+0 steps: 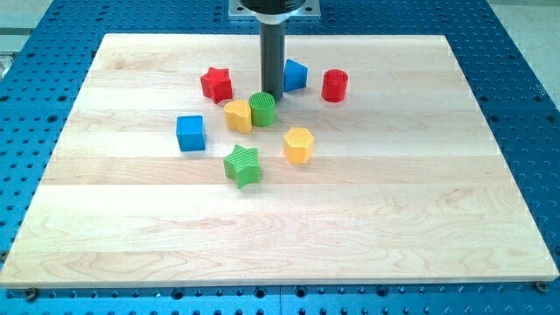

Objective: Form a triangle with red star yellow heart and blue cube

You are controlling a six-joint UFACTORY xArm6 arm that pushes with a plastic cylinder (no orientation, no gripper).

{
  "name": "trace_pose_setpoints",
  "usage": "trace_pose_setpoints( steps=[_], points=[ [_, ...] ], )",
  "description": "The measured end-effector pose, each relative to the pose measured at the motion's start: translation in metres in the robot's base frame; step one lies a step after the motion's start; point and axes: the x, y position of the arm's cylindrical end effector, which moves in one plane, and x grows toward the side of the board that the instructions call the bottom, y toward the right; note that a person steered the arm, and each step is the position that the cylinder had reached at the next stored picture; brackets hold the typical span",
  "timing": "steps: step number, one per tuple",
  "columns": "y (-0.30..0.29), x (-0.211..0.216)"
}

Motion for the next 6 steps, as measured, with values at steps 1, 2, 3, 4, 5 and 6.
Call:
trace_pose_setpoints(
  steps=[1,2,3,4,5,6],
  points=[
    [-0.042,0.005],
    [-0.051,0.014],
    [-0.046,0.037],
    [-0.032,0.058],
    [-0.018,0.07],
    [-0.064,0.09]
  ],
)
